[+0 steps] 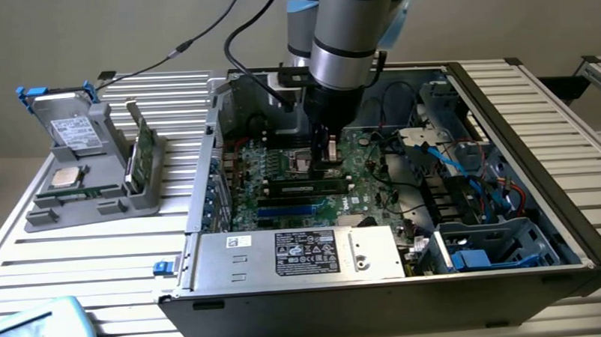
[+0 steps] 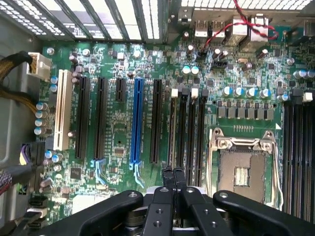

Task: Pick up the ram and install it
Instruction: 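Press down the ram until it locks into place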

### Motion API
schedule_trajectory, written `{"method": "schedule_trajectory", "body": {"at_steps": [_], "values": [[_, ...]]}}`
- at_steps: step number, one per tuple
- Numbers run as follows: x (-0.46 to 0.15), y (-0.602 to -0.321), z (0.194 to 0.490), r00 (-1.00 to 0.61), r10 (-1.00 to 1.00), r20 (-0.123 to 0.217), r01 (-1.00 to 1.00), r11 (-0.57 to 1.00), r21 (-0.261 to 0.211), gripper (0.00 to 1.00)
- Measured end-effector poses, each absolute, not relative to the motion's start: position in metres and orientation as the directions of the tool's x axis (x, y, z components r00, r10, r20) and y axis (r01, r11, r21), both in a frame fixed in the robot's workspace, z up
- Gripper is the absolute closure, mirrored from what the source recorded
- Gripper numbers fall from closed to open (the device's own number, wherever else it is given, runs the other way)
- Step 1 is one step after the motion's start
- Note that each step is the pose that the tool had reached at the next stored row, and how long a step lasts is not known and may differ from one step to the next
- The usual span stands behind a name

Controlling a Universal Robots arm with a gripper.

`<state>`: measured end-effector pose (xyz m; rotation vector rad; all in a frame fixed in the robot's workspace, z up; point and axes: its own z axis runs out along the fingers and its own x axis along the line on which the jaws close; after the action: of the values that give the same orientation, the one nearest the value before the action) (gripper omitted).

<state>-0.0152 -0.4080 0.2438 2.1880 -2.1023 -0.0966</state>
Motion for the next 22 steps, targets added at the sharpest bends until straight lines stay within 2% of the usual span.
{"method": "schedule_trajectory", "body": {"at_steps": [9,12,22], "values": [[0.005,-0.408,0.243,0.046,-0.999,0.027,-0.992,-0.042,0.119,0.89],[0.001,-0.407,0.233,0.045,-0.999,0.029,-0.995,-0.042,0.089,0.89],[-0.001,-0.407,0.227,0.045,-0.998,0.033,-0.996,-0.042,0.085,0.89]]}}
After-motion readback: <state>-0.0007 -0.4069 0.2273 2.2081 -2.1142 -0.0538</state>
